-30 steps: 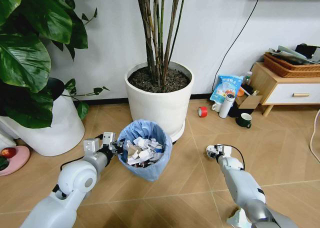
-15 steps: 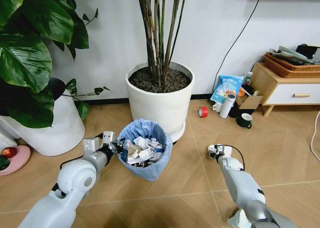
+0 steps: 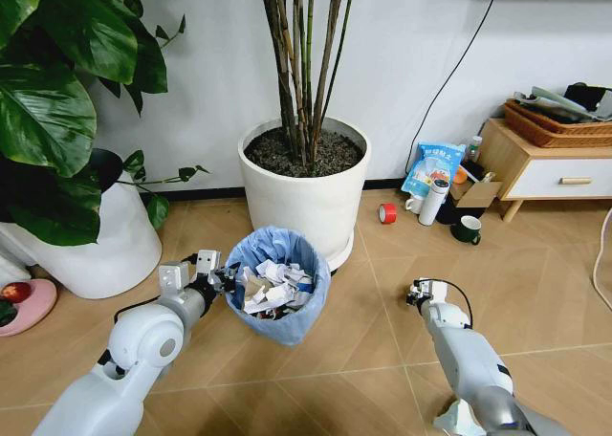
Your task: Pick up the trash bin and place the garbage on the floor into it.
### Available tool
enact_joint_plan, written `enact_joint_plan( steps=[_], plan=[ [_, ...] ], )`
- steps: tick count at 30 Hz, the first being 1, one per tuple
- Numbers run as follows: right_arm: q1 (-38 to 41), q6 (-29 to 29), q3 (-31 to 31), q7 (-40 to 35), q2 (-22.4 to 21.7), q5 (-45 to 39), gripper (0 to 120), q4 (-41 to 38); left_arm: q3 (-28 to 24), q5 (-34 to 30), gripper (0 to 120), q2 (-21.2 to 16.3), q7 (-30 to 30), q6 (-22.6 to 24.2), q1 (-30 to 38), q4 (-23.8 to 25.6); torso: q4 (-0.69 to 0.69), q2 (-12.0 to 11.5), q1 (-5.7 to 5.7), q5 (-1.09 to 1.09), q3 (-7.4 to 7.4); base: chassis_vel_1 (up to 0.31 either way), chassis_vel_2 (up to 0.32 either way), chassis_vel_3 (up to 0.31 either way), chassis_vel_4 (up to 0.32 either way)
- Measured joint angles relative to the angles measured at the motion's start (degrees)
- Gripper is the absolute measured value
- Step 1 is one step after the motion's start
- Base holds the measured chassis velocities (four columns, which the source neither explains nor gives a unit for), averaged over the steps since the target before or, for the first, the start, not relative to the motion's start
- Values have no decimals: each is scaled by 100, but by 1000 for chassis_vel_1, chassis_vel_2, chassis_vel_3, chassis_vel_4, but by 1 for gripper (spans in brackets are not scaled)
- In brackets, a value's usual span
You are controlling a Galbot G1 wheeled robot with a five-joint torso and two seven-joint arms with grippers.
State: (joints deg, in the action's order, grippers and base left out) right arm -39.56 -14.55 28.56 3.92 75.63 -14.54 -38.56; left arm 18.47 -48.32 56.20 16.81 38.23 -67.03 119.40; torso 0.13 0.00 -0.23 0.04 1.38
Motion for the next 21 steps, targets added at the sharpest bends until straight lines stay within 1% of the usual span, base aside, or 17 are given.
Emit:
enact_joint_plan(
  steps=[14, 16, 17, 18, 19, 21],
  plan=[
    [-241, -62, -134, -33, -120, -104, 0, -553, 24, 34, 0, 38, 3, -6, -48, 42, -1, 0, 0, 0, -1, 0, 0, 0, 0],
    [-365, -37, -135, -80, -164, -104, 0, -834, 34, 40, 0, 45, 6, -9, -78, 61, 0, 0, 0, 1, 0, 0, 0, 0, 0],
    [-365, -37, -135, -80, -164, -104, 0, -834, 34, 40, 0, 45, 6, -9, -78, 61, 0, 0, 0, 1, 0, 0, 0, 0, 0],
    [-475, -25, -135, -95, -209, -109, 0, -1113, 42, 49, 0, 48, 10, -12, -110, 85, 0, 0, 0, -2, 0, 0, 0, 0, 0],
    [-518, -23, -135, -100, -232, -117, 0, -1217, 47, 55, 0, 50, 12, -13, -124, 98, -1, 0, 0, -1, -1, 0, 0, 0, 0],
    [-777, -78, -171, -166, -387, -373, 0, -1856, 63, 74, 0, 57, 24, -15, -180, 150, 0, 0, 1, 1, -1, 0, 0, 0, 0]
  ],
)
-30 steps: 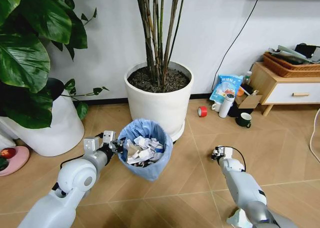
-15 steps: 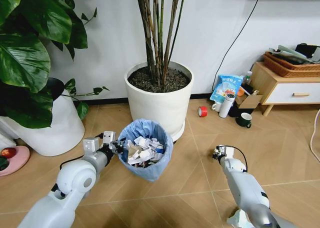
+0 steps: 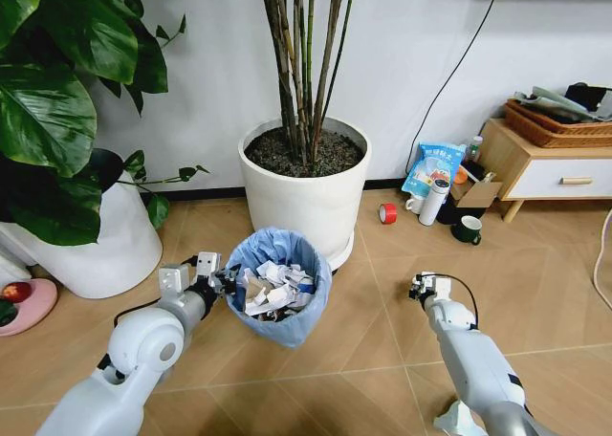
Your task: Pick up the trash bin and place the garbage on the floor into it.
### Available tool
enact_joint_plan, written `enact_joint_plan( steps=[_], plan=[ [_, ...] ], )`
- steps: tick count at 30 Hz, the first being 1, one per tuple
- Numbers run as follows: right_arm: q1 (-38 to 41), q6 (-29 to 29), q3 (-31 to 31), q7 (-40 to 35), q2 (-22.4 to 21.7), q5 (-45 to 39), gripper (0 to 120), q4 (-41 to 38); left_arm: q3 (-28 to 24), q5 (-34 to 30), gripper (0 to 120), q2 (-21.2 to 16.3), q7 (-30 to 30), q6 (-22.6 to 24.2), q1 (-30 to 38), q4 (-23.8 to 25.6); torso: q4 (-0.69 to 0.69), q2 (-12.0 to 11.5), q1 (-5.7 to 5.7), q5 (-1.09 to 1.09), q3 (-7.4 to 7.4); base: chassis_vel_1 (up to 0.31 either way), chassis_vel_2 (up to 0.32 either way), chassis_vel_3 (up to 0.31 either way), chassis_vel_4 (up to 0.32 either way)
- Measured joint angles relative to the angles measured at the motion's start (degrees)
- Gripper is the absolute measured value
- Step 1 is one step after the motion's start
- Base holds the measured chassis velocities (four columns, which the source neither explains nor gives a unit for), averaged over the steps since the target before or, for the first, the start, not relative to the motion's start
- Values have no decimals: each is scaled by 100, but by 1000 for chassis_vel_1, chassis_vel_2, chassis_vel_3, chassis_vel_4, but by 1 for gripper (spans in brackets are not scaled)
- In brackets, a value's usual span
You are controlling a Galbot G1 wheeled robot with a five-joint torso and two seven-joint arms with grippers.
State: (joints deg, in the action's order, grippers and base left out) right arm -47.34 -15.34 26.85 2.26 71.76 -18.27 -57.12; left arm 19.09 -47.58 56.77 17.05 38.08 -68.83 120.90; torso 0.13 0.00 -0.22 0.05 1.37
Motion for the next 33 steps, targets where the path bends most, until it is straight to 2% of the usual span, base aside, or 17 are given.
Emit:
enact_joint_plan(
  steps=[1, 3, 5, 6, 8, 11, 12, 15, 16, 17, 20, 24, 28, 33],
  plan=[
    [0, 0, 0, 0, 0, 0, 0, 0, 0, 0, 0, 0, 0, 0, 0, 0, 0, 0, 0, 0, 0, 0, 0, 0, 0],
    [-287, -122, -63, -67, -198, -371, 0, -830, 14, 10, 0, 14, 43, 0, -55, 70, 0, 0, 0, -2, 0, 0, 0, 0, 0],
    [-366, -140, -77, -87, -267, -435, 0, -1096, 18, 15, 0, 19, 64, 0, -72, 86, 1, 0, 0, -1, 0, 0, 0, 0, 0],
    [-514, -173, -102, -111, -427, -553, 0, -1612, 22, 44, 0, 36, 92, 0, -113, 116, -1, 0, 0, -1, 0, 0, 0, 0, 0],
    [-538, -183, -106, -115, -459, -581, 0, -1702, 23, 49, 0, 37, 95, 0, -118, 119, 0, 0, 0, -1, -1, 0, 0, 0, 0],
    [-944, -385, -177, -216, -994, -1013, 0, -2892, 39, 143, 0, 73, 111, 0, -196, 160, 0, 0, 0, -4, 0, 0, 0, 0, 0],
    [-944, -385, -177, -216, -994, -1013, 0, -2892, 39, 143, 0, 73, 111, 0, -196, 160, 0, 0, 0, -4, 0, 0, 0, 0, 0],
    [-1350, -574, -175, -219, -1400, -1320, 0, -4071, 30, 171, 0, 90, 114, 0, -243, 203, 1, 0, 0, 3, -1, 0, 0, 0, 0],
    [-1489, -652, -167, -199, -1518, -1425, 0, -4456, 15, 185, 0, 88, 114, 0, -260, 214, 0, 0, 0, -3, -1, 0, 0, 0, 0],
    [-1489, -652, -167, -199, -1518, -1425, 0, -4456, 15, 185, 0, 88, 114, 0, -260, 214, 0, 0, 0, -3, -1, 0, 0, 0, 0],
    [-1794, -783, -201, -42, -1775, -1613, 0, -5344, -34, 191, 0, 83, 117, 8, -258, 218, 0, 0, 1, -1, -1, 0, 0, 0, 0],
    [-1825, -827, -370, -23, -1884, -1758, 0, -5767, -67, 181, 0, 77, 128, 12, -212, 193, 1, 1, 1, -1, -1, 0, 0, 0, 0],
    [-1382, -881, -1221, -42, -2032, -2287, 0, -6464, -161, 82, 0, 65, 179, 49, -51, 44, -1, 0, 0, -1, 0, 0, 0, 0, 0],
    [-1001, -886, -1843, -42, -2039, -2699, 0, -6682, -200, -85, 0, 54, 256, 96, 49, -33, -2, 0, 0, 0, 0, 0, 0, 0, 0]
  ],
)
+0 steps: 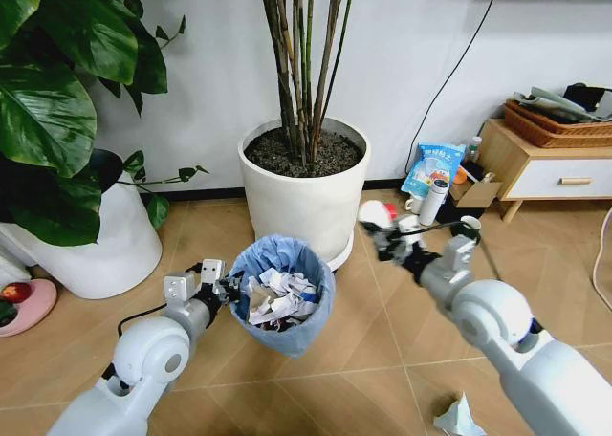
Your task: Pick up the trash bin and place the garbage on the floor into it.
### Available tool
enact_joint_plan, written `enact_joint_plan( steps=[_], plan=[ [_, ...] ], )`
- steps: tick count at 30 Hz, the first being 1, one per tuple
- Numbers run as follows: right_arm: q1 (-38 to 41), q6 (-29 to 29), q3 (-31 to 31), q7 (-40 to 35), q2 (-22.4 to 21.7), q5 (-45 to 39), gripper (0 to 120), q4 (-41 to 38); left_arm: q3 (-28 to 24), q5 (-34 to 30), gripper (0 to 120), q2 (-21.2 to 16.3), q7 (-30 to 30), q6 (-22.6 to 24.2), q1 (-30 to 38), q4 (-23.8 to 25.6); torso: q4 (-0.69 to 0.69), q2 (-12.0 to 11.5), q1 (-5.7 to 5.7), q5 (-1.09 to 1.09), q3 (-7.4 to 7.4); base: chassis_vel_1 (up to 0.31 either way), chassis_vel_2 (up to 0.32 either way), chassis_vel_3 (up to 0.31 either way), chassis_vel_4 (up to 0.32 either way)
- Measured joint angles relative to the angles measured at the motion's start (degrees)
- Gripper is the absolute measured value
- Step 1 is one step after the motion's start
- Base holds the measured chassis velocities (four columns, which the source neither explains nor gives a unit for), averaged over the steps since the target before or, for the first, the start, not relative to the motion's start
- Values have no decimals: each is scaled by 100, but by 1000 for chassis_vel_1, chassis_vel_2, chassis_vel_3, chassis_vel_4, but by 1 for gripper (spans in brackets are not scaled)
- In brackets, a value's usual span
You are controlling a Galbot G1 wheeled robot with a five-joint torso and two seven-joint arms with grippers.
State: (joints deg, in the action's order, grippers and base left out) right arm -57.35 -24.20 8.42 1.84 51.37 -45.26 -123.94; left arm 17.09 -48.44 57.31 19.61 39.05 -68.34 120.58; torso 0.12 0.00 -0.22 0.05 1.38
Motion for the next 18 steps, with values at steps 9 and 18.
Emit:
enact_joint_plan(
  steps=[9, 18],
  plan=[
    [310, 114, -882, 257, 153, -137, 0, 53, 5, -507, 0, -19, 274, 81, 74, -52, 1, 0, 0, -1, 0, 0, 0, 0, 0],
    [456, 47, -1216, 334, 192, -25, 12, 161, -18, -560, 0, -3, 293, 89, 193, -94, 2, 0, 0, 0, 0, 0, 0, 0, 0]
  ],
)
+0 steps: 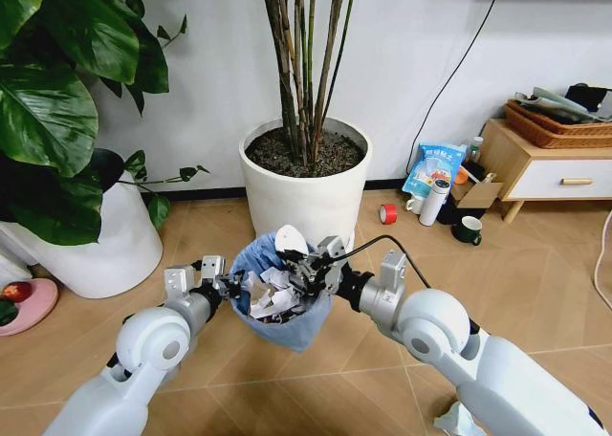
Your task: Pick up the trash bin and place the garbage on the floor into it.
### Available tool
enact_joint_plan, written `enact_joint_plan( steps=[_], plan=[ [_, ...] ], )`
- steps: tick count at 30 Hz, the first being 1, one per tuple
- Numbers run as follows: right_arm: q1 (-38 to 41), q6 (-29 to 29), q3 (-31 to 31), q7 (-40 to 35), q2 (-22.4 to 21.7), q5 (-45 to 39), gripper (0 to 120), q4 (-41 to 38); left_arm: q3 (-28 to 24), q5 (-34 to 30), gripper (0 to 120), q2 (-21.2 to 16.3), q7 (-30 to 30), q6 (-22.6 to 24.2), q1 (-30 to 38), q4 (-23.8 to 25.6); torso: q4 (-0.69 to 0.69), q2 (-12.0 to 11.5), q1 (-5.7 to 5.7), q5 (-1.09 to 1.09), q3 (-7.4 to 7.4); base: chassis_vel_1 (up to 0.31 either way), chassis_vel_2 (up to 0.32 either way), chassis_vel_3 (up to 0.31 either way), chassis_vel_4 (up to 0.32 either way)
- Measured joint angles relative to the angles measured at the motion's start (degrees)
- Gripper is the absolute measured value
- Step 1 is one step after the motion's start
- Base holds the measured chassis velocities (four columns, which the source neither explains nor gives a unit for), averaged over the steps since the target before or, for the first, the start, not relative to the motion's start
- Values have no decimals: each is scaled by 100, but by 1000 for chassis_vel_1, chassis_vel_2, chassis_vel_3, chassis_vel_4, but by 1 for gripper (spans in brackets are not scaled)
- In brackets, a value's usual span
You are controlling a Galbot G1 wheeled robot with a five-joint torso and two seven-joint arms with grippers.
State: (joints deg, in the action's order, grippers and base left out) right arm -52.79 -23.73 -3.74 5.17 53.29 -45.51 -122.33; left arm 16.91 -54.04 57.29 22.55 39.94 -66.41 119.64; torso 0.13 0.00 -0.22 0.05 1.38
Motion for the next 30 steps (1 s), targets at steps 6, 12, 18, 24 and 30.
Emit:
enact_joint_plan(
  steps=[6, 12, 18, 24, 30],
  plan=[
    [41, -8, -93, 3, 2, 62, 36, 78, -30, 0, 0, 43, 1, 3, 42, -33, 0, 0, 0, 0, 0, 0, 0, 0, 0],
    [100, 8, -139, 4, 35, 96, 56, 123, -28, 9, 0, 53, -6, 4, 68, -55, 0, 0, 0, -1, 0, 0, 0, 0, 0],
    [122, 12, -131, -3, 39, 117, 80, 169, -4, 10, 0, 30, -15, 2, 63, -35, 0, 0, 0, -1, 0, 0, 0, 0, 0],
    [212, 18, -228, 20, -9, 180, 99, 272, 7, 21, 0, 16, -27, -4, 46, -12, 0, 0, 0, 0, 0, 0, 0, 0, 0],
    [271, 37, -142, 0, -19, 193, 100, 299, 32, 26, 0, 17, -27, -11, 38, 8, 0, 0, 0, -1, 0, 0, 0, 0, 0]
  ],
)
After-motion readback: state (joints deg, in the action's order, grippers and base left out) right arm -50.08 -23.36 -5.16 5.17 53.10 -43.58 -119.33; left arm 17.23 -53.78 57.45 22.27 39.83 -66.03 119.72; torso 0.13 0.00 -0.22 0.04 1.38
